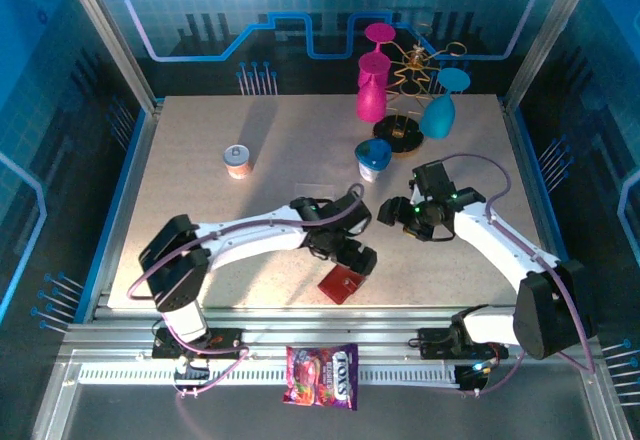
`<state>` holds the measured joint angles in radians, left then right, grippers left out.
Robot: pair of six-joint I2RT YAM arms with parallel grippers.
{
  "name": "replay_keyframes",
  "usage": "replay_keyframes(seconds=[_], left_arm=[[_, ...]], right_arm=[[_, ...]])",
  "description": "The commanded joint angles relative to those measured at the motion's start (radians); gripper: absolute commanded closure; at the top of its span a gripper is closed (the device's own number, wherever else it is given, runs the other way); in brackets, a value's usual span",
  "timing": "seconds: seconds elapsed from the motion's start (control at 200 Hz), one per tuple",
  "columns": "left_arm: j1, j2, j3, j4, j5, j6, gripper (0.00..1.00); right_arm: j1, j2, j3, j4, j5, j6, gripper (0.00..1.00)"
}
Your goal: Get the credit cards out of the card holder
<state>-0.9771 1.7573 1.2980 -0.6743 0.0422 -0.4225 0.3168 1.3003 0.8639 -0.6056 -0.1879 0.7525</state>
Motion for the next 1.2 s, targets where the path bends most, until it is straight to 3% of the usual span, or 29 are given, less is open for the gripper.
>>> replay_keyframes(seconds=[0.0, 0.425, 0.765, 1.196], left_arm=[[-0.023, 0.068, 0.068, -0.127, -0.087, 0.061, 0.04], [-0.067, 0.201, 0.056, -0.101, -0.071, 0.044, 0.01], [-0.067, 0.223, 0.009, -0.084, -0.024, 0.068, 0.03], [-0.066, 0.215, 0.037, -0.116, -0.093, 0.064, 0.16]], right_arm=[[-0.024, -0.025, -0.009, -0.034, -0.015, -0.031, 0.28], [-0.056, -0.042, -0.008, -0.037, -0.025, -0.041, 0.28], [-0.056, -0.043, -0.02, -0.031, -0.033, -0.03, 0.28], [-0.055, -0.04, -0.019, -0.026, -0.039, -0.024, 0.28]])
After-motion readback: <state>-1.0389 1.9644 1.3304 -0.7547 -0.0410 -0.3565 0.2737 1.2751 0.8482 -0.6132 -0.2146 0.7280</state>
